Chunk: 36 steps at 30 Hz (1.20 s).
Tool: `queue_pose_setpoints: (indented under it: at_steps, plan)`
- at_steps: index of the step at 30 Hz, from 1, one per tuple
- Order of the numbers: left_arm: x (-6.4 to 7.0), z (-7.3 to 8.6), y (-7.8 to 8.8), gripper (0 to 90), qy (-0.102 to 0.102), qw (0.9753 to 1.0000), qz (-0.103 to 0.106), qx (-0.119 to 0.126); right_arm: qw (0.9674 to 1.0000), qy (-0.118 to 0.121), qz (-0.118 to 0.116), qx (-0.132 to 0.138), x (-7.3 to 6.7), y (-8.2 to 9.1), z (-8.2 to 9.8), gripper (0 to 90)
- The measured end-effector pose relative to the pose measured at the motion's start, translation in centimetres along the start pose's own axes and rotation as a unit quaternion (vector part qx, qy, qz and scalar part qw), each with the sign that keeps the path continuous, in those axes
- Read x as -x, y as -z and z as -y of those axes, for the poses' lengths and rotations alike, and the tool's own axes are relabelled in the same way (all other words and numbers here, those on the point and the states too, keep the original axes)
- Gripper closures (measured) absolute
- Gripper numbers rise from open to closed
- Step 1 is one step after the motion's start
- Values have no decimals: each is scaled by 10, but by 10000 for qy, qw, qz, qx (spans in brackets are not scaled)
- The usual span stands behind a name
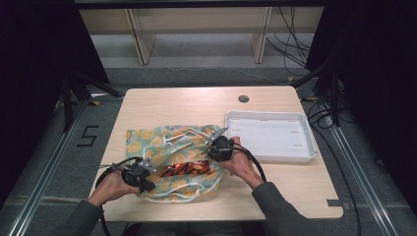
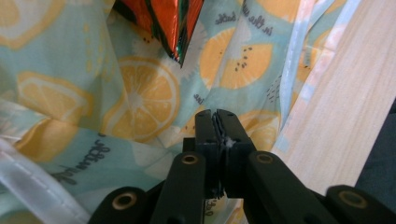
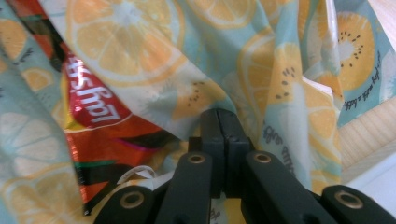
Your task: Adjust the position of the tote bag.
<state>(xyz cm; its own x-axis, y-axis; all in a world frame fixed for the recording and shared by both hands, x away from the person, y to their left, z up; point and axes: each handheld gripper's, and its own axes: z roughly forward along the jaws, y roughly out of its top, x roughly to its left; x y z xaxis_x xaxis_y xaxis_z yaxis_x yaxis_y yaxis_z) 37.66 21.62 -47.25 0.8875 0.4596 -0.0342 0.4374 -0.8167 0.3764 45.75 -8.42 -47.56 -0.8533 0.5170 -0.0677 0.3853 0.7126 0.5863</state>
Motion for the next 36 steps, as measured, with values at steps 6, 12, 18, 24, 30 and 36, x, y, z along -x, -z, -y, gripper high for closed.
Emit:
queue_pose_setpoints:
  at_steps: [6,12,18,24,30,36]
  plan:
    - [7,-8,11,731,182,9973,-403,579,9996,-170,-92,194,-2,12,0,899]
    - [5,-12,12,580,315,9940,-692,787,9983,32,-231,542,-14,40,-2,860]
    - [9,-19,0,516,331,9927,-805,840,9968,75,-275,753,-25,63,3,820]
    - [10,-30,-11,521,300,9924,-877,804,9966,-6,-315,762,-24,68,14,807]
    - [10,-36,-17,576,227,9922,-952,771,9963,-145,-328,786,-24,70,17,793]
    - [6,-39,-20,840,102,9920,-1019,733,9960,-204,-330,804,-21,70,24,777]
